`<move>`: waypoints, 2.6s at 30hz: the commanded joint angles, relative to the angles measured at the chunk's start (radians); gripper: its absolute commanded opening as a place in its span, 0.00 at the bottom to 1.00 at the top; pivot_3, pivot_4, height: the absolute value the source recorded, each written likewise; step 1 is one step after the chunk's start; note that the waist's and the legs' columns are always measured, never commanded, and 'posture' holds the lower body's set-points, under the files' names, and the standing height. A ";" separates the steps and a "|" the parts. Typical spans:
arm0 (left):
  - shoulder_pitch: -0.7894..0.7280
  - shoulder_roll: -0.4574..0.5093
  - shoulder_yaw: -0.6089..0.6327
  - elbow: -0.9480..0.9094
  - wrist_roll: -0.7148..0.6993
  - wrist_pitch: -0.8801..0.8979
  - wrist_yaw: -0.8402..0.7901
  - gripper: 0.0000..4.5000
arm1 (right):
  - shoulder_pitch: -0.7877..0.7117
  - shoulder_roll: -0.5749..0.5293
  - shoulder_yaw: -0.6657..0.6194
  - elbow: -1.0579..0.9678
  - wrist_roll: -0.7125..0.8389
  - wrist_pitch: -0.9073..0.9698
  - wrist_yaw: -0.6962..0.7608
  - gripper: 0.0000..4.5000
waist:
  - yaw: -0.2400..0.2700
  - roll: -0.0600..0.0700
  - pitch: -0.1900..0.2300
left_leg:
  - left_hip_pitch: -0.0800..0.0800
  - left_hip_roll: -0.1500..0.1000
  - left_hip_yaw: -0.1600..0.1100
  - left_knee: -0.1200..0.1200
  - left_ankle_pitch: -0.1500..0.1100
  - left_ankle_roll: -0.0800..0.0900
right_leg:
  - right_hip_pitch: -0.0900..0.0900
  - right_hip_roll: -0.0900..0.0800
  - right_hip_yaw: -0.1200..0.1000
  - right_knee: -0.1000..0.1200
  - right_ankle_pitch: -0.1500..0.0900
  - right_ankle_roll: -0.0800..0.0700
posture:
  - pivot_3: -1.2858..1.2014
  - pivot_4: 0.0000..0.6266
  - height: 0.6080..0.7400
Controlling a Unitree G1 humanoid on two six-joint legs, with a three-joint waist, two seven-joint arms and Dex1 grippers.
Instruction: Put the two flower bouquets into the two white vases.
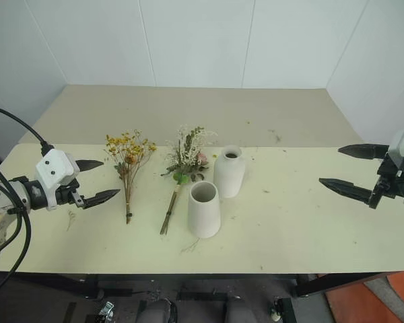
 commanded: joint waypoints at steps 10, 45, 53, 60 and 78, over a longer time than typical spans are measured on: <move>-0.168 -0.064 -0.024 -0.178 0.030 0.544 0.349 0.99 | -0.091 -0.028 0.044 -0.024 0.012 -0.034 0.015 1.00 | 0.002 0.000 0.000 | -0.001 0.000 0.000 0.001 0.000 0.000 | -0.001 0.000 0.001 0.002 0.000 0.000 | 0.52 0.24 1.00; -0.604 -0.443 -0.103 0.309 0.076 1.162 0.705 0.24 | -0.056 -0.024 0.015 -0.063 -0.004 -0.053 -0.007 1.00 | -0.001 0.000 0.000 | -0.002 -0.002 -0.001 0.001 0.000 0.000 | -0.003 0.000 0.002 0.003 0.000 0.000 | 0.52 0.24 1.00; -0.626 -0.478 -0.048 0.377 0.106 0.944 0.750 0.01 | -0.040 -0.021 0.017 -0.066 -0.009 -0.060 -0.015 1.00 | 0.001 0.000 0.000 | -0.002 -0.002 -0.001 0.001 0.000 0.000 | -0.003 0.000 0.001 0.003 0.000 0.000 | 0.52 0.24 1.00; -0.778 -0.609 0.262 0.541 -0.015 0.517 0.838 0.01 | -0.026 -0.024 0.007 -0.076 -0.012 -0.053 -0.024 1.00 | 0.002 -0.001 0.000 | -0.004 -0.002 -0.002 0.002 0.000 0.000 | -0.004 -0.001 0.000 0.002 0.001 0.000 | 0.52 0.24 1.00; -1.140 -0.836 0.415 1.201 -0.375 -0.149 0.293 0.01 | 0.171 0.004 -0.177 -0.240 0.000 0.026 -0.097 1.00 | 0.016 -0.001 0.000 | -0.006 -0.004 -0.001 0.002 0.000 0.000 | -0.003 -0.001 0.000 -0.002 0.001 0.002 | 0.52 0.24 1.00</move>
